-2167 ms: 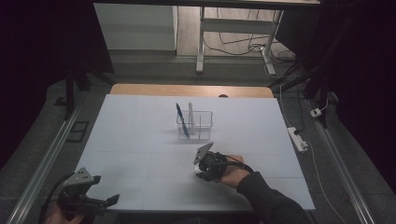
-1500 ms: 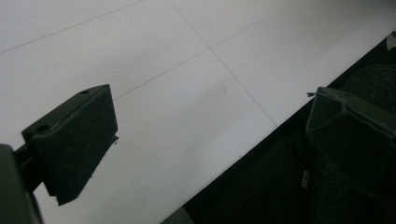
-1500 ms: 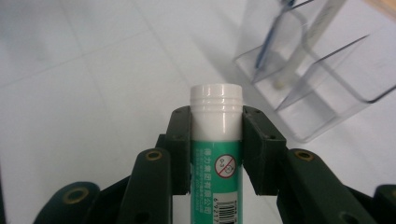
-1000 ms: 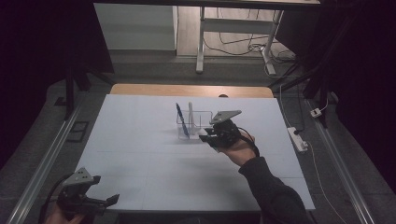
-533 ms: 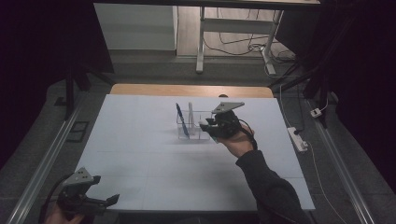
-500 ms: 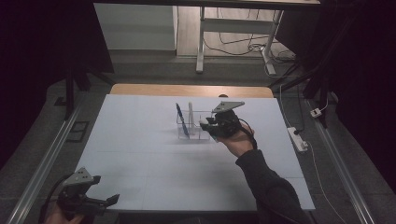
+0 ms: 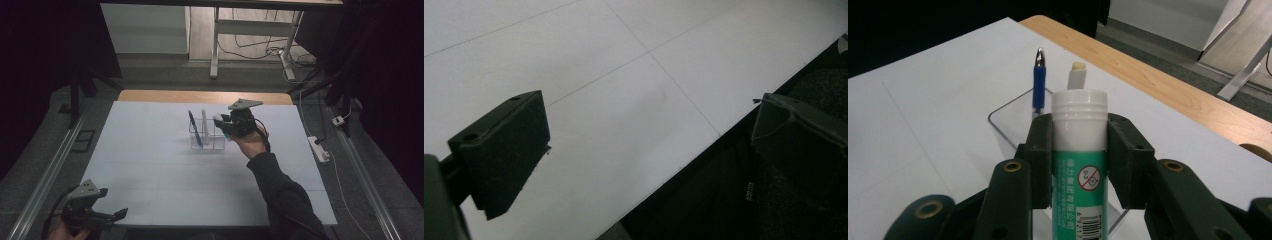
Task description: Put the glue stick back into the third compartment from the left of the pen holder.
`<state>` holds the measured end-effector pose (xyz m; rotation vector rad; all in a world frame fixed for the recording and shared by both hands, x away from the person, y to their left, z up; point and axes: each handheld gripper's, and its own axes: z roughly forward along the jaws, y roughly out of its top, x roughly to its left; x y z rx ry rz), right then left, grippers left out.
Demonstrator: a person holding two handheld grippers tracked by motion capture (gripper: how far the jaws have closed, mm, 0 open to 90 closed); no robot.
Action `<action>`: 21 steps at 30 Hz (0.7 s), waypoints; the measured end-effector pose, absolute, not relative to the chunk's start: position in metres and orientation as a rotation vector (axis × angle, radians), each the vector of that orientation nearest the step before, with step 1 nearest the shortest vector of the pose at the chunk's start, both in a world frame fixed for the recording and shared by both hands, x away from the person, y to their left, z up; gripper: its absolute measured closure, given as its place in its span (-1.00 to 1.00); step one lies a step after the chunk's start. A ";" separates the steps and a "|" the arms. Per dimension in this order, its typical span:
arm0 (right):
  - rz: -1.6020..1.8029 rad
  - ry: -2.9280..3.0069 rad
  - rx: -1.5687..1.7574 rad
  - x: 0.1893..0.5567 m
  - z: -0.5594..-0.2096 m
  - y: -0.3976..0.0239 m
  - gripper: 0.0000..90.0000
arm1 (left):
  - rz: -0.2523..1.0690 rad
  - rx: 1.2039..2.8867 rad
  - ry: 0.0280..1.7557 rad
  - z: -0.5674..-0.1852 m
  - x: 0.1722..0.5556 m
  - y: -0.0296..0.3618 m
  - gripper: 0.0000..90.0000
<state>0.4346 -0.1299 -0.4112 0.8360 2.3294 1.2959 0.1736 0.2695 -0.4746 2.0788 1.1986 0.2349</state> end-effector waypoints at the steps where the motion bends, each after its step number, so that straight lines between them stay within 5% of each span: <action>1: 1.296 2.324 0.840 0.436 -0.411 -0.129 0.45 | 0.235 2.078 1.198 -0.475 0.174 0.270 -0.94; 21: 1.325 2.244 0.856 0.466 -0.424 -0.110 0.45 | 0.234 2.082 1.194 -0.475 0.174 0.269 -0.94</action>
